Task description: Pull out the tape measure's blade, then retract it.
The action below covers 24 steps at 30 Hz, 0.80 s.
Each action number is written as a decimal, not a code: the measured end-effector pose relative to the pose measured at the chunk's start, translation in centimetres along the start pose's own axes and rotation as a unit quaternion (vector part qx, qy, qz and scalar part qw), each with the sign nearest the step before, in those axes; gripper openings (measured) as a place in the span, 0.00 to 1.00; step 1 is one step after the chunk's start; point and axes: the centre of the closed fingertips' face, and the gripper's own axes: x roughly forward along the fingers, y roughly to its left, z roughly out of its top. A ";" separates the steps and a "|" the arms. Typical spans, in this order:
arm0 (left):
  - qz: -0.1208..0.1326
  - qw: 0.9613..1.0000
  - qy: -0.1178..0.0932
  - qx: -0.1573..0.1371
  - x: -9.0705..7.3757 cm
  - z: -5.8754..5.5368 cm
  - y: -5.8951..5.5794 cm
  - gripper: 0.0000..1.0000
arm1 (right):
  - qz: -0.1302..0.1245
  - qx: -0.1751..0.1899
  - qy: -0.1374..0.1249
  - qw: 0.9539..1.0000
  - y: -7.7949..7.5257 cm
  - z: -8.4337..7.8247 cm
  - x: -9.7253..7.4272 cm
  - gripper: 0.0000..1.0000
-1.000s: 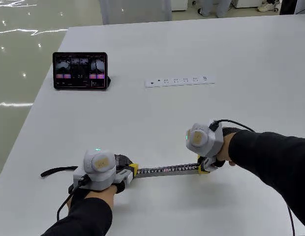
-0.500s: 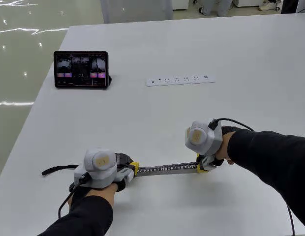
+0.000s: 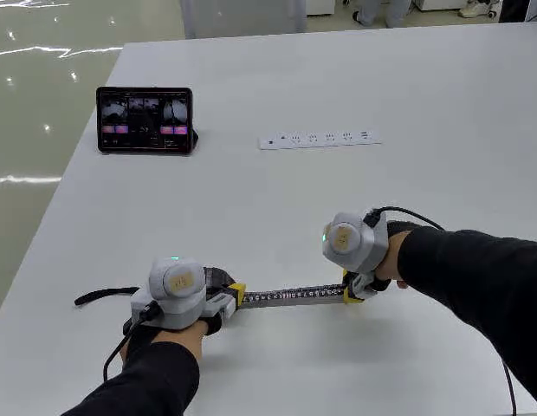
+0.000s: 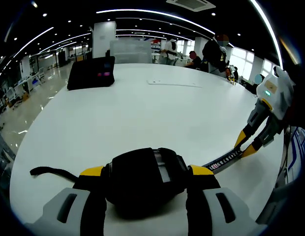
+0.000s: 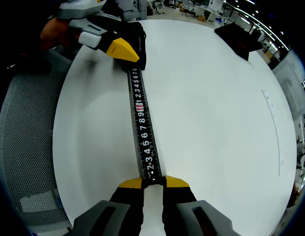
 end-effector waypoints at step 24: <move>-0.001 1.000 -0.003 0.000 0.0 0.0 0.0 0.62 | 0.001 0.003 -0.002 1.000 0.1 1.0 0.3 0.10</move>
